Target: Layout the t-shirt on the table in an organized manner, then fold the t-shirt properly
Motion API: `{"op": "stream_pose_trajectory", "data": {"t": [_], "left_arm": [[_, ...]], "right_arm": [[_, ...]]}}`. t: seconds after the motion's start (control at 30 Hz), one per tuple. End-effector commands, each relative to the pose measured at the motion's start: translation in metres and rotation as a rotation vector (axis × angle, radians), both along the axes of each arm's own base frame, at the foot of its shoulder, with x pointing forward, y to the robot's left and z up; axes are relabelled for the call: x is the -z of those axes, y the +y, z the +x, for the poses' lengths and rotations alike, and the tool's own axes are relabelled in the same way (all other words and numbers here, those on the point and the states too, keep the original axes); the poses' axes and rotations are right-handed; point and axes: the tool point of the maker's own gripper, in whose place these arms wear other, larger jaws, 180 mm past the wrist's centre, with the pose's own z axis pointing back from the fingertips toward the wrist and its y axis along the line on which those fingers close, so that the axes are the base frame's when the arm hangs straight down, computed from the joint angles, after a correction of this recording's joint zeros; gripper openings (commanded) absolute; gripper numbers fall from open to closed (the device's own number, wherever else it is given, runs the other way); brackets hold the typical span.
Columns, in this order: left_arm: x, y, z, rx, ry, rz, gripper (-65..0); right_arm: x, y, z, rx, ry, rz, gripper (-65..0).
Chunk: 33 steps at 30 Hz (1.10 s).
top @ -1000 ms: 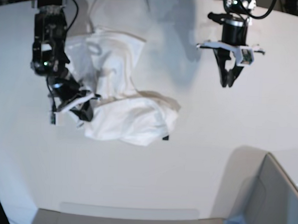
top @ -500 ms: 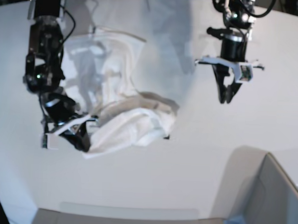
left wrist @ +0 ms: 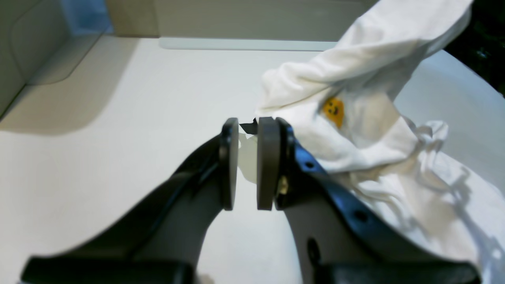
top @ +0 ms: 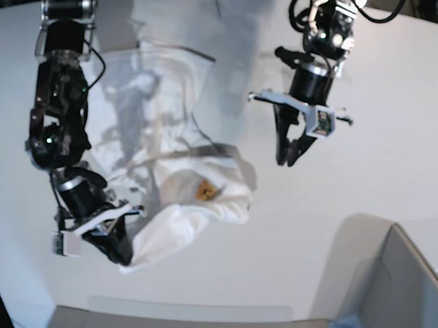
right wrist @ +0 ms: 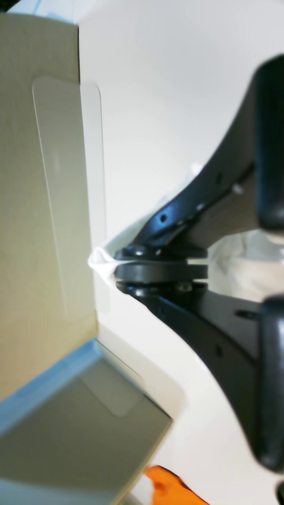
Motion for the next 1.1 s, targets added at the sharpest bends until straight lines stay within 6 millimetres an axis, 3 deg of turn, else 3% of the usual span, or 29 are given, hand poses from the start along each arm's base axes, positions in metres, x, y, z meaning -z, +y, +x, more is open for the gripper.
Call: {"op": "stream_pose_trajectory", "data": {"t": [0.0,0.1,0.27,0.37,0.53,0.77,0.83,0.97,1.07], "left_arm": [[-0.003,0.019,0.006,-0.05,-0.023,0.022,-55.0],[0.011,0.06,0.014,-0.152,0.005,0.065,-55.0],[0.043,0.106,0.017,-0.261,0.127,0.104,-54.9],[0.061,0.123,0.019,-0.314,0.281,0.08,-54.9],[0.054,0.138,0.01,-0.393,0.398,0.009,-55.0],[0.037,0.131,0.001,-0.378,0.343,0.018,-55.0],[0.033,0.114,0.003,-0.333,0.312,0.019,-55.0],[0.019,0.081,0.005,-0.246,0.233,0.011,-55.0],[0.011,0.044,0.01,-0.151,0.182,-0.004,-55.0]], "right_arm": [[-0.023,0.003,0.002,-0.016,-0.072,0.005,-65.0],[-0.013,0.014,0.001,-0.044,-0.045,-0.006,-65.0],[0.004,0.015,0.006,-0.045,0.004,-0.011,-65.0],[0.006,0.015,0.006,-0.045,0.008,-0.011,-65.0],[0.009,0.013,0.005,-0.043,0.015,-0.018,-65.0],[0.005,0.008,-0.008,-0.046,-0.01,-0.041,-65.0],[-0.001,0.004,-0.006,-0.04,-0.025,-0.056,-65.0],[-0.016,-0.033,0.008,0.05,-0.051,-0.051,-65.0],[-0.017,-0.057,0.022,0.108,-0.037,-0.032,-65.0]]}}
